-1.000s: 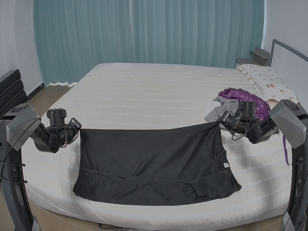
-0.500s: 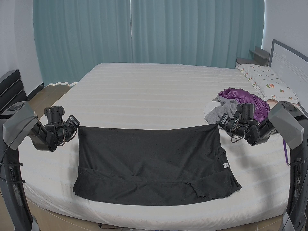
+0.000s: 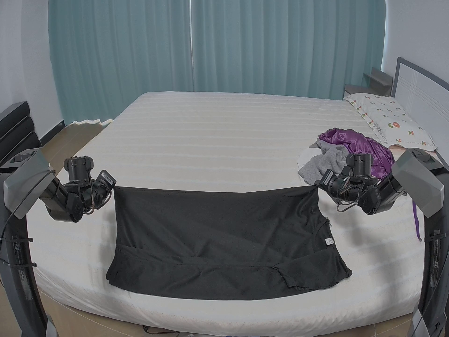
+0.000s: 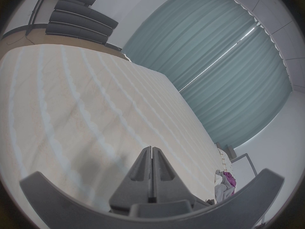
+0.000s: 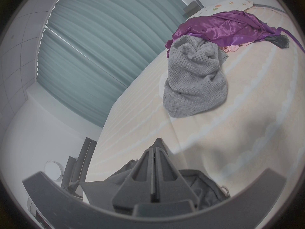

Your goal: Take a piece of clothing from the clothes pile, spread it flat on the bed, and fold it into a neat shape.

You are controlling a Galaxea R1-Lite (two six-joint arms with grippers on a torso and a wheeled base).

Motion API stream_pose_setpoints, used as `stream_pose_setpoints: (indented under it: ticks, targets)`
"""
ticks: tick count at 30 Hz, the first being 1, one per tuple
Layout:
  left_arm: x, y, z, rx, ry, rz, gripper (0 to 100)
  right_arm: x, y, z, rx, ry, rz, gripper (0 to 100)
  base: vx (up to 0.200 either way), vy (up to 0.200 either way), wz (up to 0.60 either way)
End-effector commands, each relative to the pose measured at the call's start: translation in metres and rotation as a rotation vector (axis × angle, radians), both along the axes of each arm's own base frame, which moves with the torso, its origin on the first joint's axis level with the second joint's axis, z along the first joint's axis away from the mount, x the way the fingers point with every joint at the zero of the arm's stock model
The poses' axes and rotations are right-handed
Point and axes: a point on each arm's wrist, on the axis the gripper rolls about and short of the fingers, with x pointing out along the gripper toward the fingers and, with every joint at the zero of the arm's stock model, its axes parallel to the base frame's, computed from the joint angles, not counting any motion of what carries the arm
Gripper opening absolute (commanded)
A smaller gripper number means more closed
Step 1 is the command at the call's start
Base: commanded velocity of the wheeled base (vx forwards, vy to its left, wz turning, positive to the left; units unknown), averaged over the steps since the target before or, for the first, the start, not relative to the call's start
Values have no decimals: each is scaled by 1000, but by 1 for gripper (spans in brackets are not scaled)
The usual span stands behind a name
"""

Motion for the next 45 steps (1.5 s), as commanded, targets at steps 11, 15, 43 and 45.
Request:
stream_pose_setpoints:
  ticks: [11, 15, 43, 45]
  targets:
    - [-30, -8, -1, -6, 68, -20, 0, -49, -19, 10, 30, 89, 26, 0, 0, 0, 0]
    - [-38, -8, 4, -6, 70, -18, 0, -63, -23, 9, 33, 86, 31, 0, 0, 0, 0]
    - [-103, -25, -36, 64, 249, -122, 0, -132, -27, -37, -64, 180, 115, 0, 0, 0, 0]
    - [-102, -24, -34, 66, 240, -119, 0, -131, -28, -34, -64, 168, 110, 0, 0, 0, 0]
